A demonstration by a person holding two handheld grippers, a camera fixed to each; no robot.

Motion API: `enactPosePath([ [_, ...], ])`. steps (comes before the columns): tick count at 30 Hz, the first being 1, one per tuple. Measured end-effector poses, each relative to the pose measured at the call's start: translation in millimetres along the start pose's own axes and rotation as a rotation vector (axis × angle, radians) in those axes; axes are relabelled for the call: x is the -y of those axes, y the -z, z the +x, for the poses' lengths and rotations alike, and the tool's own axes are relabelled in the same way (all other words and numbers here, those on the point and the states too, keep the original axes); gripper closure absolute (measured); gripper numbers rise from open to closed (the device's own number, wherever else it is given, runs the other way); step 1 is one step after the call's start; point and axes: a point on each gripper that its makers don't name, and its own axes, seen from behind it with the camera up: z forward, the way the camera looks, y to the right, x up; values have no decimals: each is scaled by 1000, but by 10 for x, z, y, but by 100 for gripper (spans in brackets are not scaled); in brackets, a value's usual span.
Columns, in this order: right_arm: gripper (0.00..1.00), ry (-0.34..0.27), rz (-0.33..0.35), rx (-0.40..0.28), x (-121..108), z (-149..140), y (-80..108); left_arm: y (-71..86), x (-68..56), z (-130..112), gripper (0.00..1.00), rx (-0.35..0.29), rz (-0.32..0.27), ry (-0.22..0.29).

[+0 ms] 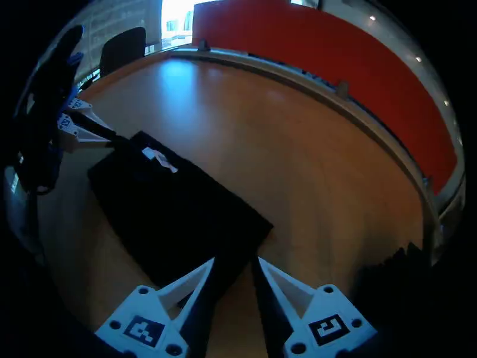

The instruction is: Fold towel

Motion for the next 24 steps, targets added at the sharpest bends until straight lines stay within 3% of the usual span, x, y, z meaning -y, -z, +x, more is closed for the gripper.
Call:
enactPosePath([
  [9,39,12,-53,-4,-118,46,-69,-22,95,10,54,-1,34,-20],
  [16,36,29,-100,-17,-251,123,-79,-21,217,27,29,-6,65,-4],
  [24,35,26,-131,-26,-336,207,-94,-32,335,107,15,-17,101,-16],
])
